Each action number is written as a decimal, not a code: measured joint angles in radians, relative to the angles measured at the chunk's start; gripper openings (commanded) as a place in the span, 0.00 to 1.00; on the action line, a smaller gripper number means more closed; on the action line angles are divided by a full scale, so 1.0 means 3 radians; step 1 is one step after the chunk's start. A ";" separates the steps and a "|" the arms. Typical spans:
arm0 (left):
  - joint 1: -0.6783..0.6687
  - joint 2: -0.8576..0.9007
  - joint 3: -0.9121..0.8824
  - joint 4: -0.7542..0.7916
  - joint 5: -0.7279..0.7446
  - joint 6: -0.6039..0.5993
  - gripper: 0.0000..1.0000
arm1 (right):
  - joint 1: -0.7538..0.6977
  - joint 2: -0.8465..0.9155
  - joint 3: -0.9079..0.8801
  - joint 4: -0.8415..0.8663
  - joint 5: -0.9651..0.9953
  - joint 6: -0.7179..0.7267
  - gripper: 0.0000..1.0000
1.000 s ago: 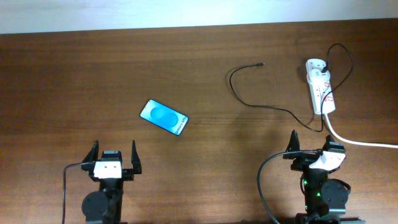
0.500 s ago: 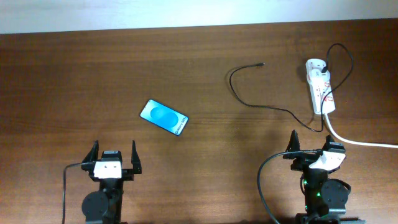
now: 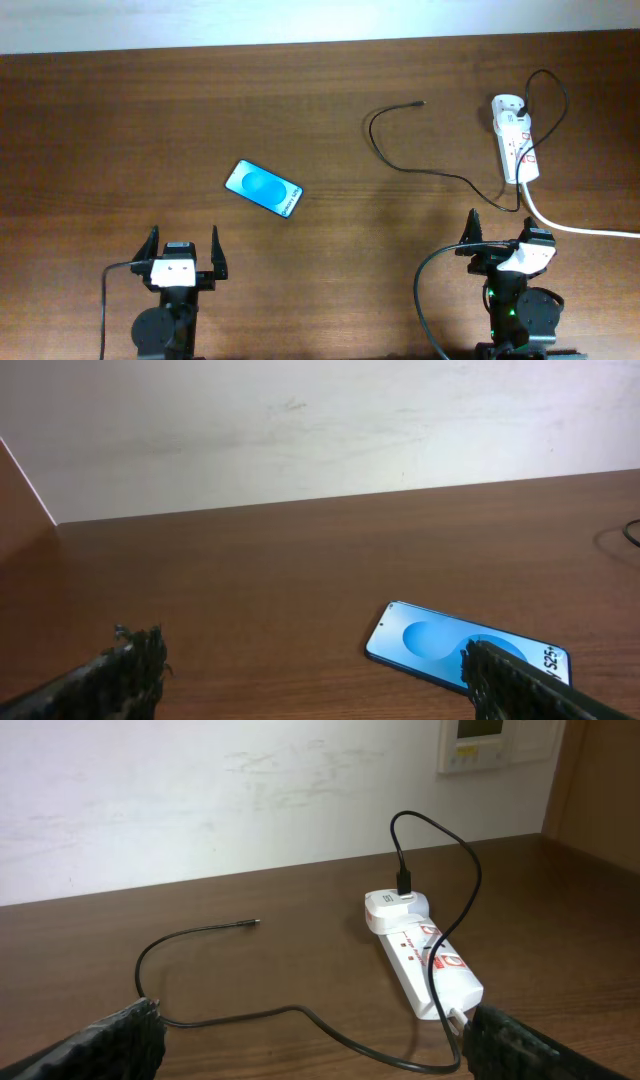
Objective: Plug charger to phone and switch on socket
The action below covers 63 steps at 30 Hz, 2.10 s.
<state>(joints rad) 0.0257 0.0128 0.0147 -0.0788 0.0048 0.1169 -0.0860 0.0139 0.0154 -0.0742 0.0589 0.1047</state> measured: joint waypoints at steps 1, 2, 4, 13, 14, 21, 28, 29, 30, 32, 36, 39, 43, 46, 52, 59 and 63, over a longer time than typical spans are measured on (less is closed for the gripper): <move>-0.0001 0.0000 0.0000 0.0000 0.0000 0.0000 0.99 | 0.0000 0.0000 0.0000 0.0000 0.0000 -0.0001 0.99; 0.0000 0.0000 0.0000 0.0000 0.0000 0.0000 0.99 | 0.0000 0.0000 0.0000 0.0000 0.0000 0.0001 0.99; 0.0000 0.0000 0.0000 0.0000 0.0000 0.0000 0.99 | 0.0000 0.0000 0.0000 0.0000 0.0000 0.0000 0.99; 0.0000 0.0000 0.0000 0.0001 0.0000 0.0000 0.99 | 0.0000 0.0000 0.0000 0.0000 0.0000 0.0003 0.99; -0.0001 0.0000 0.0000 0.0001 0.0028 0.0000 0.99 | 0.0000 0.0000 0.0000 0.0000 0.0000 -0.0003 0.99; -0.0004 0.0000 0.0029 0.0017 0.0549 -0.0332 0.99 | 0.0000 0.0000 0.0000 0.0000 0.0000 0.0003 0.99; -0.0004 0.0394 0.0689 -0.0421 0.0687 -0.0484 0.99 | 0.0000 0.0000 -0.0001 0.0000 0.0000 0.0000 0.99; -0.0004 0.0473 0.0763 -0.0427 0.0688 -0.0487 0.99 | 0.0000 0.0000 -0.0001 0.0000 -0.0001 -0.0001 0.99; -0.0004 0.0662 0.0930 -0.0443 0.0694 -0.0495 0.99 | 0.0000 0.0000 -0.0003 0.0001 0.0000 0.0001 0.99; -0.0004 0.1019 0.1232 -0.0553 0.0710 -0.0506 0.99 | 0.0000 0.0000 -0.0003 0.0001 0.0000 -0.0003 0.99; -0.0004 0.1901 0.1924 -0.0955 0.0795 -0.0523 0.99 | 0.0000 0.0000 -0.0003 0.0001 0.0000 -0.0003 0.99; -0.0006 0.2501 0.2308 -0.1071 0.1025 -0.0533 0.99 | 0.0000 0.0000 -0.0003 0.0001 0.0000 0.0000 0.99; -0.0010 0.2875 0.2385 -0.1072 0.1832 -0.0537 0.99 | 0.0000 0.0000 -0.0003 0.0001 0.0000 0.0000 0.99; -0.0013 0.3006 0.2387 -0.0898 0.2330 -0.0647 0.99 | 0.0000 0.0000 -0.0003 0.0001 0.0000 -0.0001 0.99; -0.0345 0.3071 0.2726 -0.1067 0.1343 -0.1645 1.00 | 0.0000 0.0000 -0.0003 0.0001 0.0000 0.0000 0.99; -0.1024 0.4384 0.4615 -0.2415 -0.0351 -0.2190 0.99 | 0.0000 -0.0001 -0.0003 0.0003 0.0000 0.0001 0.99; -0.1024 0.5680 0.5781 -0.3056 -0.0567 -0.2520 0.99 | 0.0000 0.0000 -0.0003 0.0003 -0.0001 0.0000 0.99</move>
<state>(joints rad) -0.2813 1.7168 1.7489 -0.9955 -0.1654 -0.6392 -0.0860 0.0139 0.0147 -0.0734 0.0586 0.1047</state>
